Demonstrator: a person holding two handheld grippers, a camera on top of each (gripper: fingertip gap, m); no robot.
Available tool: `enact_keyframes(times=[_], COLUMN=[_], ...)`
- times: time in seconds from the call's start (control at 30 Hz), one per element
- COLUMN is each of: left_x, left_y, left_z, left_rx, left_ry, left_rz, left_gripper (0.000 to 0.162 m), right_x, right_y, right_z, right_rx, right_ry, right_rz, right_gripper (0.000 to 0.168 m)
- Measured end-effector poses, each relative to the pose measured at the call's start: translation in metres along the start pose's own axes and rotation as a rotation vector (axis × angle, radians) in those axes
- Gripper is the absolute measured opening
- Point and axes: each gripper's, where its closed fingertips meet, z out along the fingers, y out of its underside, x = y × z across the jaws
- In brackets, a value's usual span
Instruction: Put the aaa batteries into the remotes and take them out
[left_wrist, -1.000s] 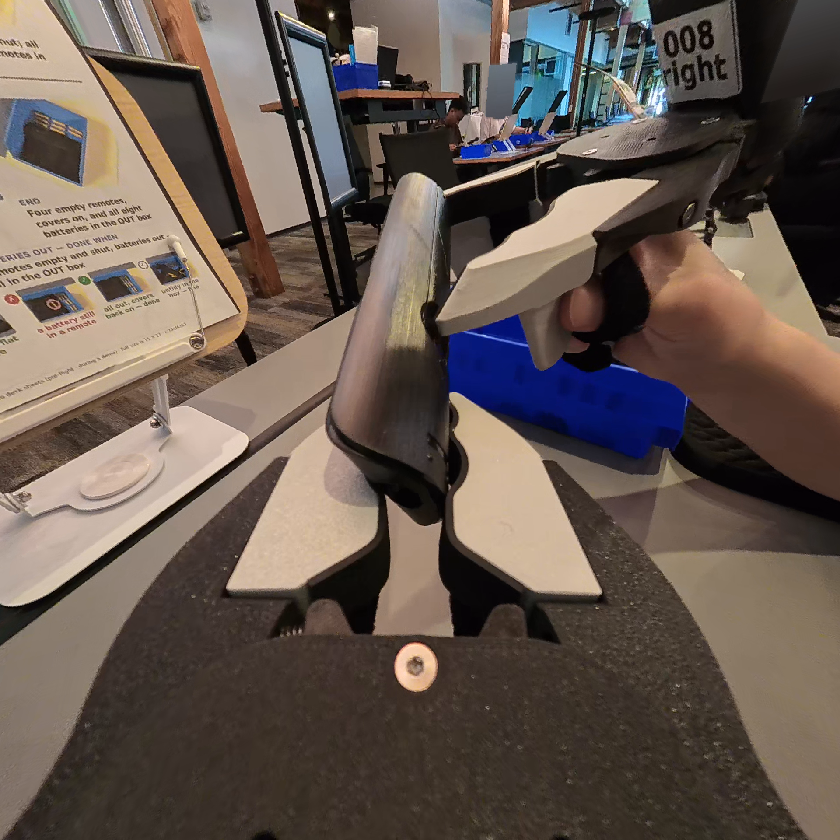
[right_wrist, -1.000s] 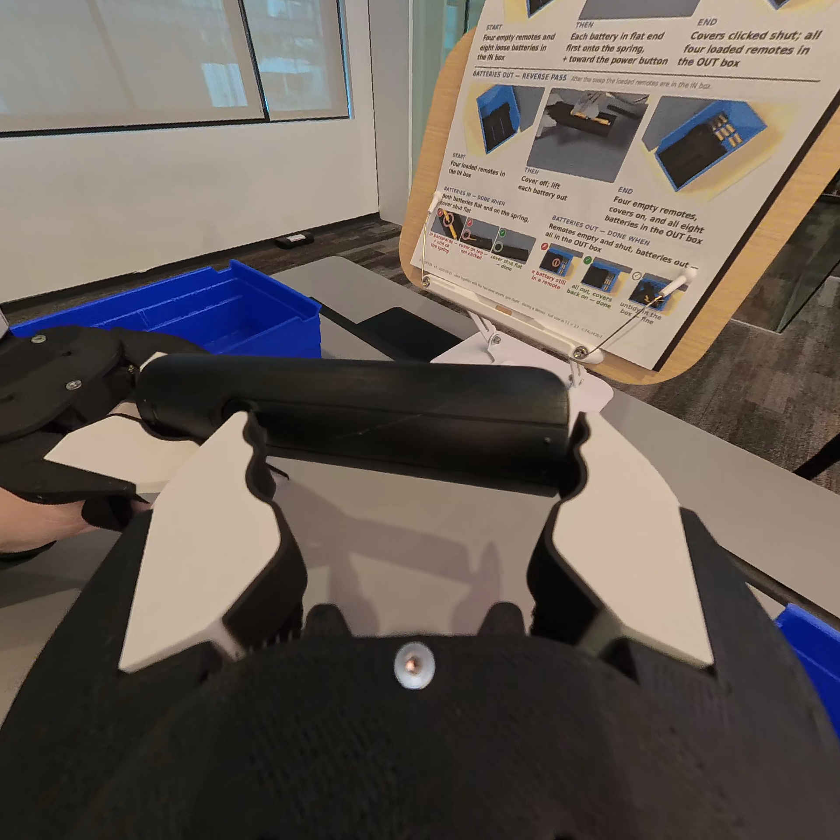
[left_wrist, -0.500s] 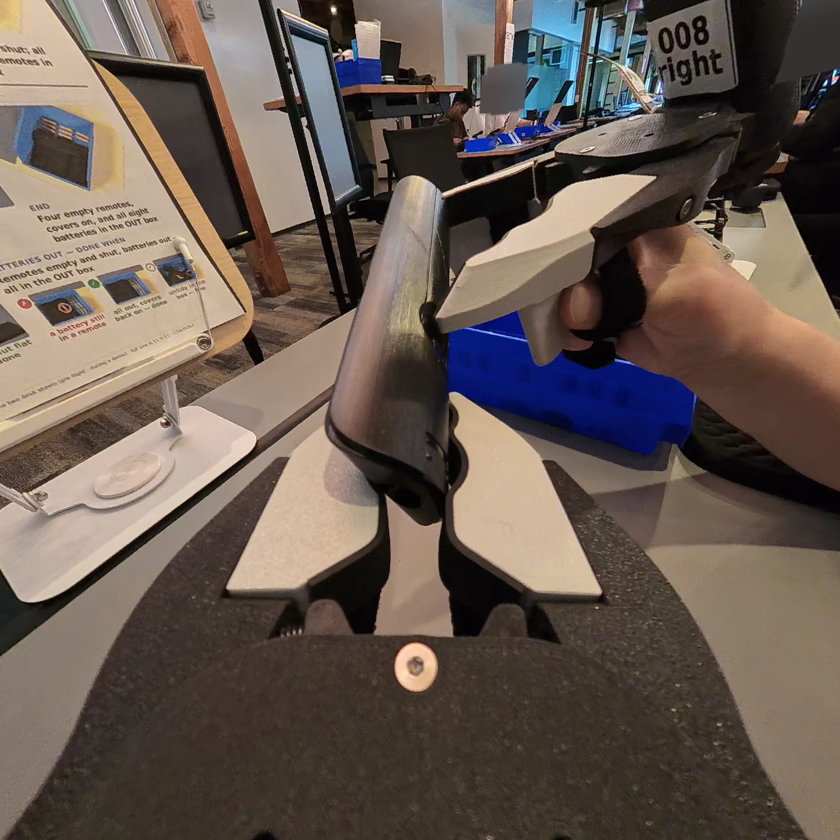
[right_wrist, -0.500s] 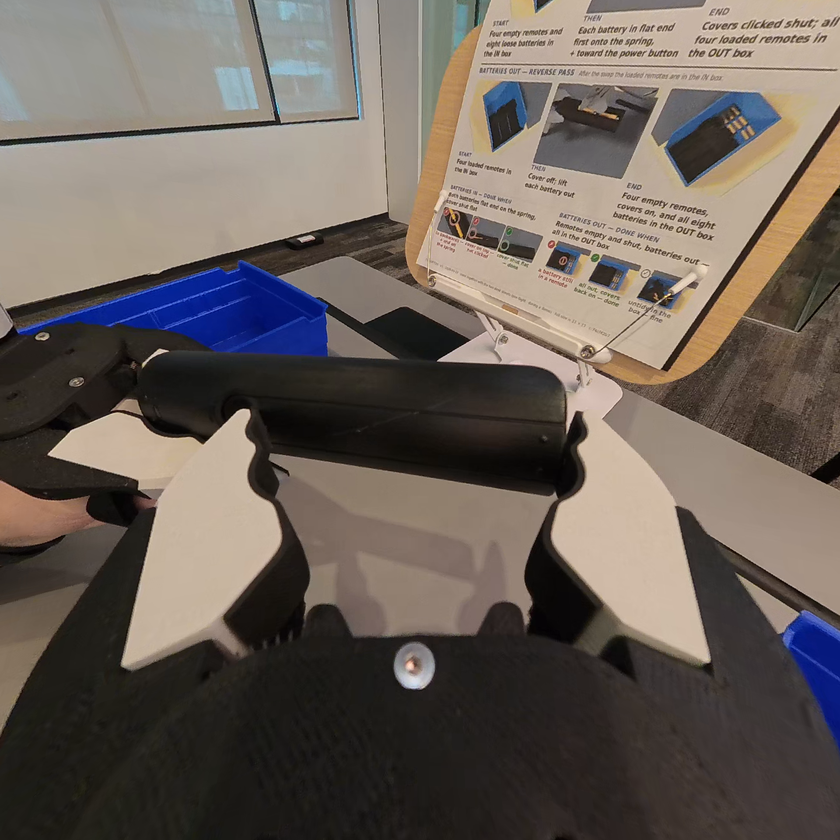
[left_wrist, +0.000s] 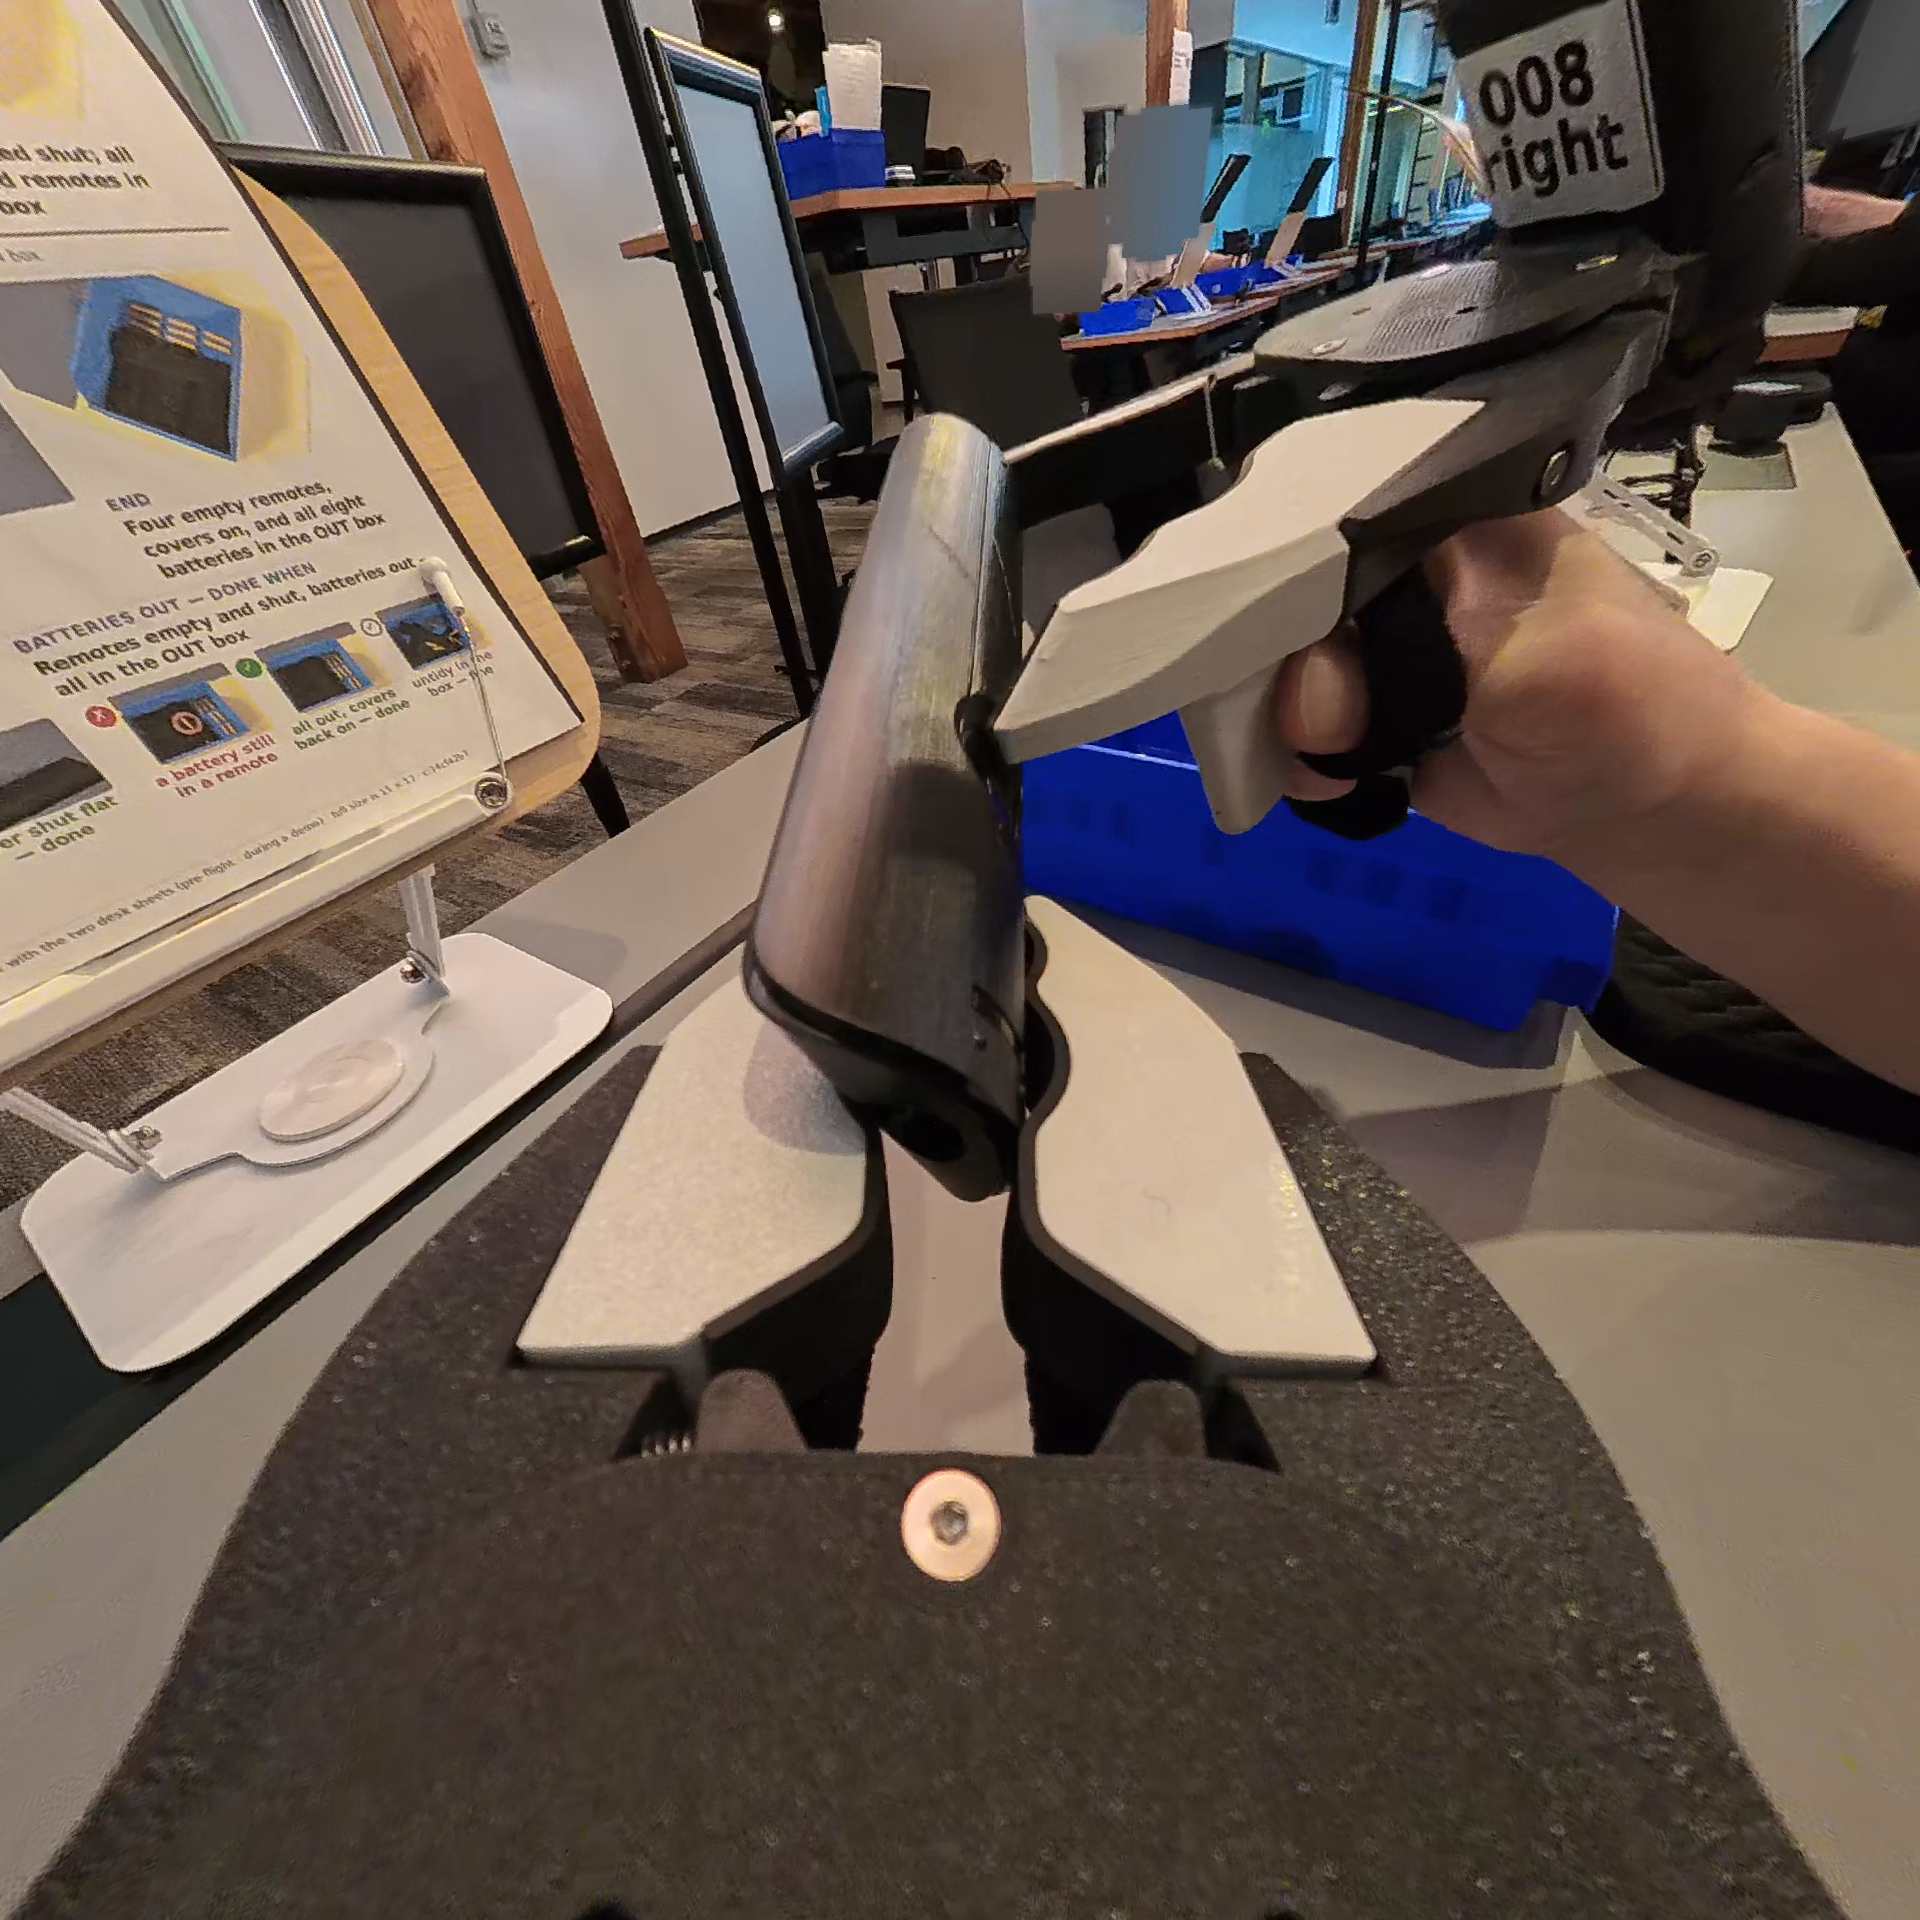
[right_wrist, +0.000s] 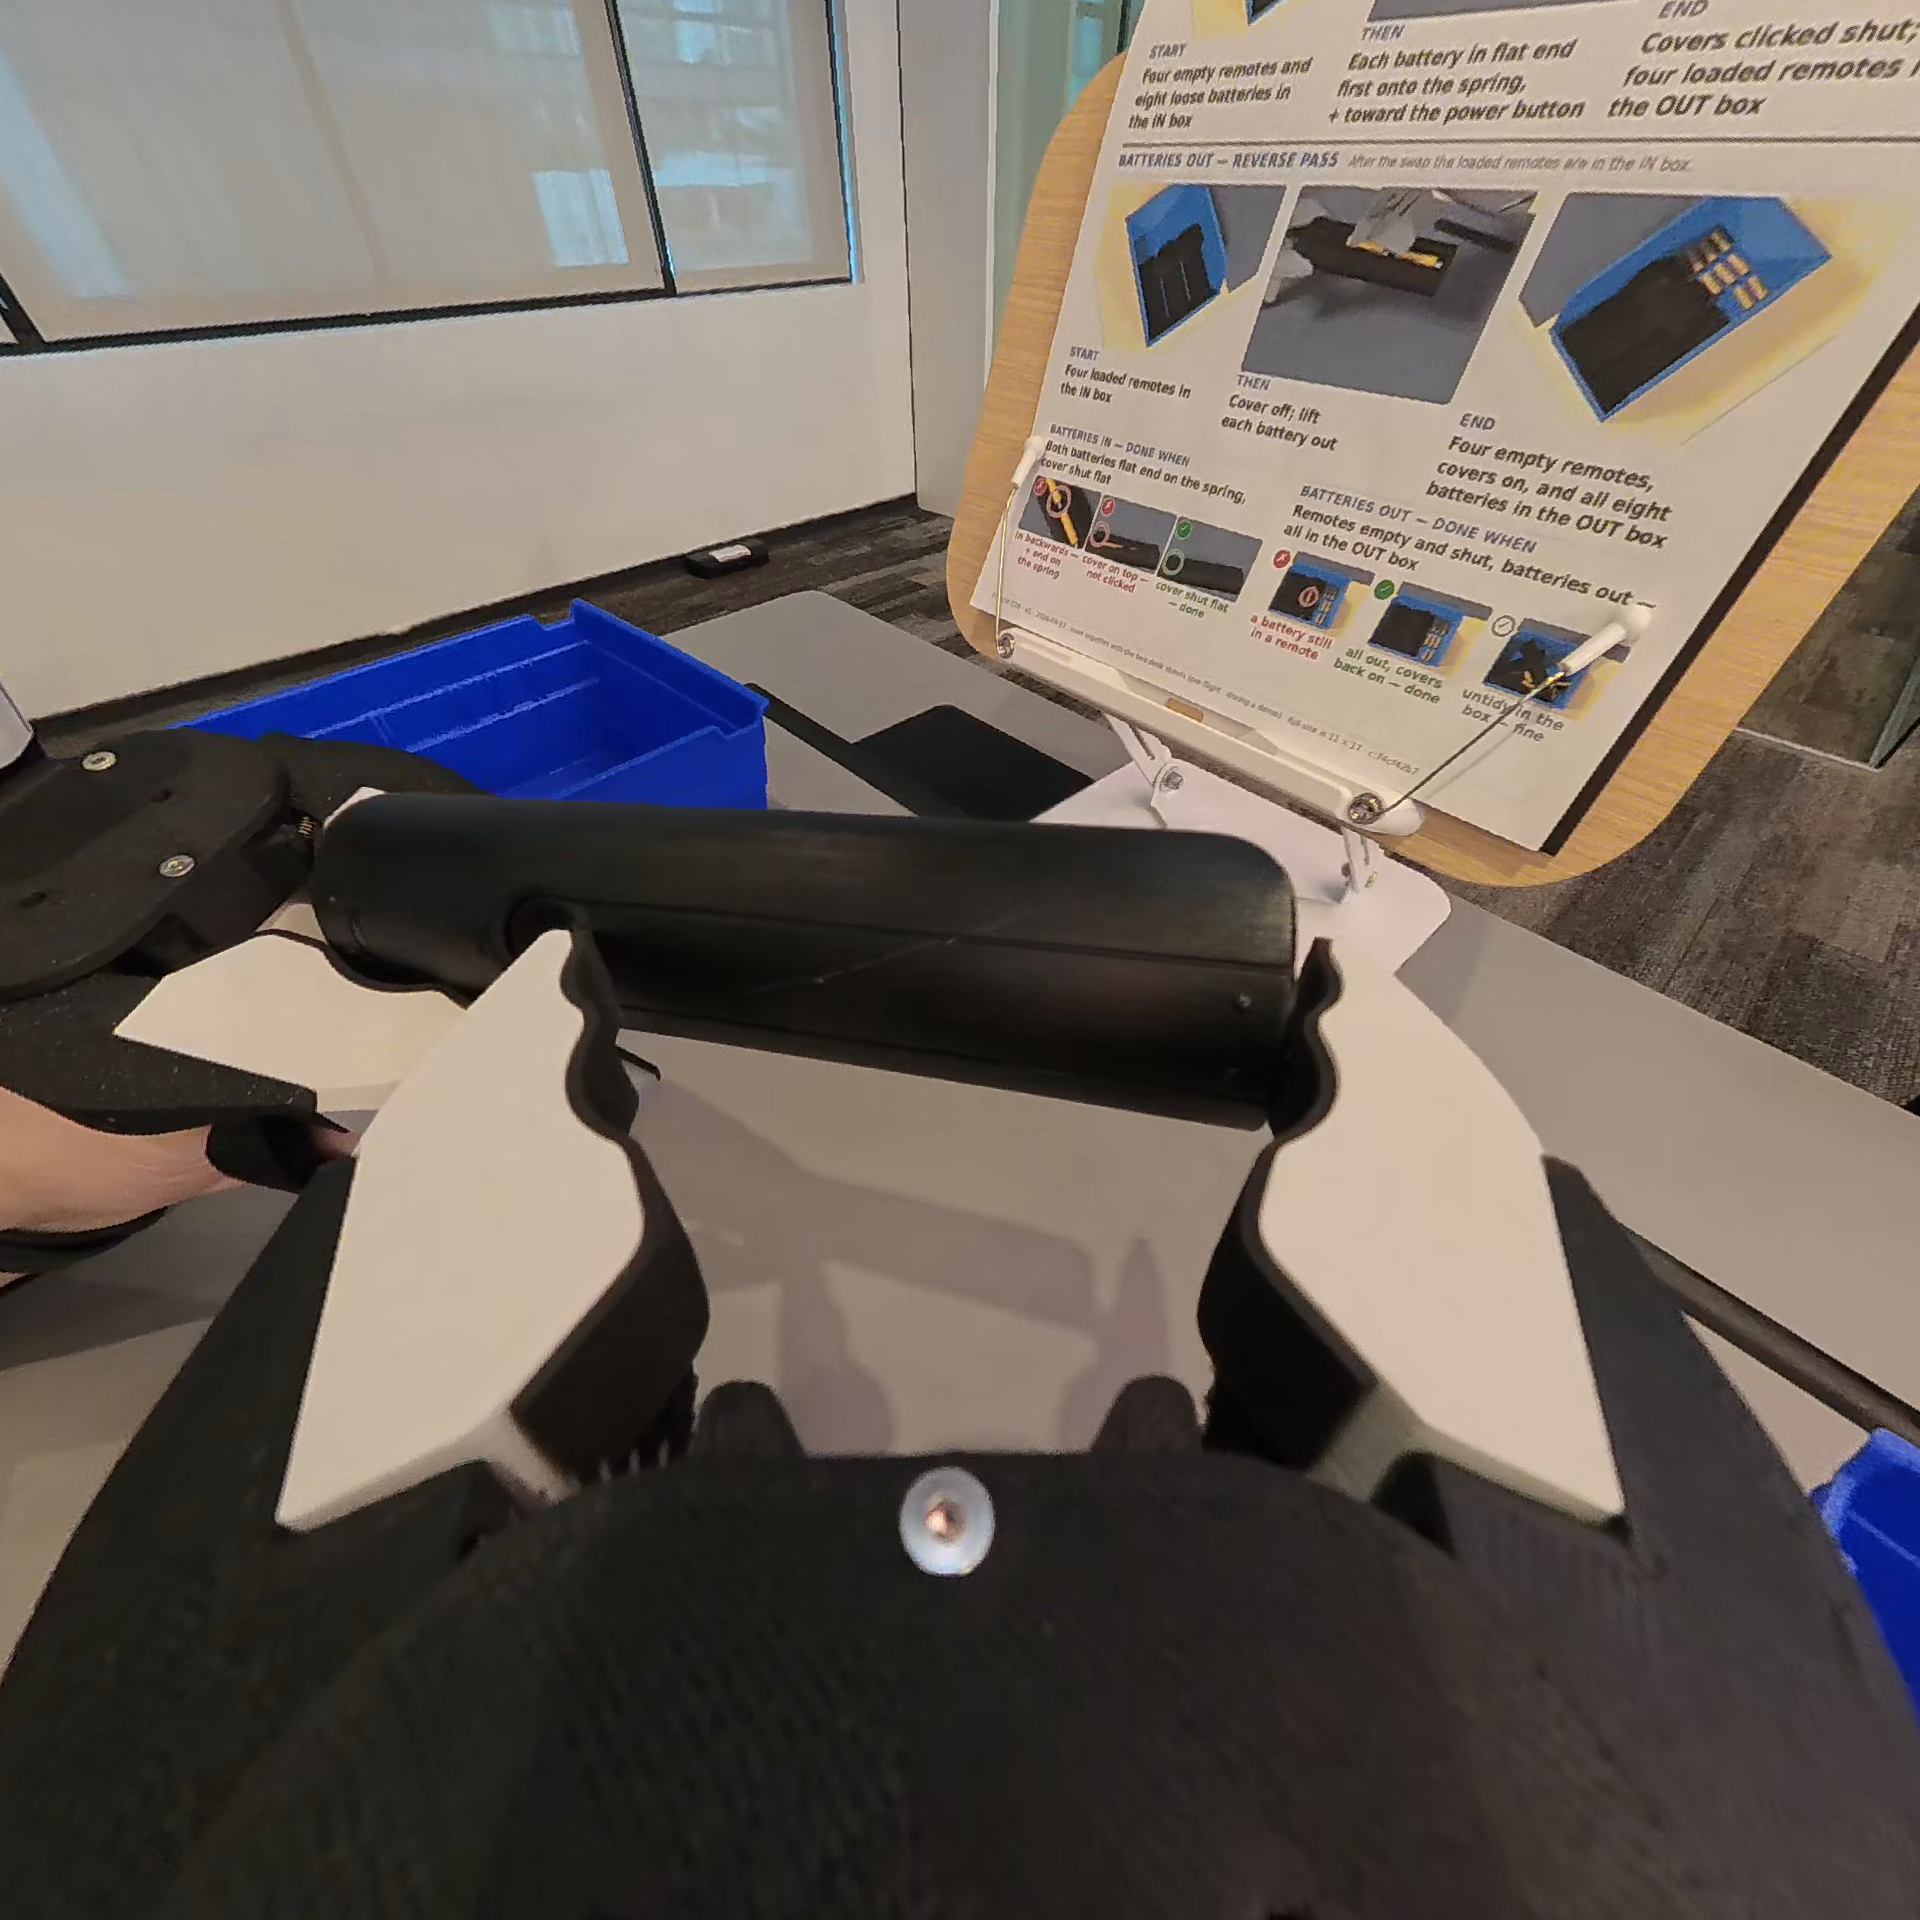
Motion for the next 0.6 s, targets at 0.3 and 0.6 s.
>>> enact_keyframes(times=[0.3, 0.6], left_x=[0.0012, -0.0002], left_y=[-0.0009, -0.0022], left_z=[0.0001, -0.0006], left_rx=[0.003, 0.006], left_ry=[0.003, -0.011], left_rz=[0.0, 0.021], left_gripper=[0.021, 0.021], right_x=[-0.0002, -0.0004], right_y=[-0.001, 0.0003], right_z=[-0.0008, 0.0004], right_rx=[-0.009, -0.008], right_ry=[-0.003, -0.018], right_rz=[-0.01, -0.003], right_gripper=[0.124, 0.124])
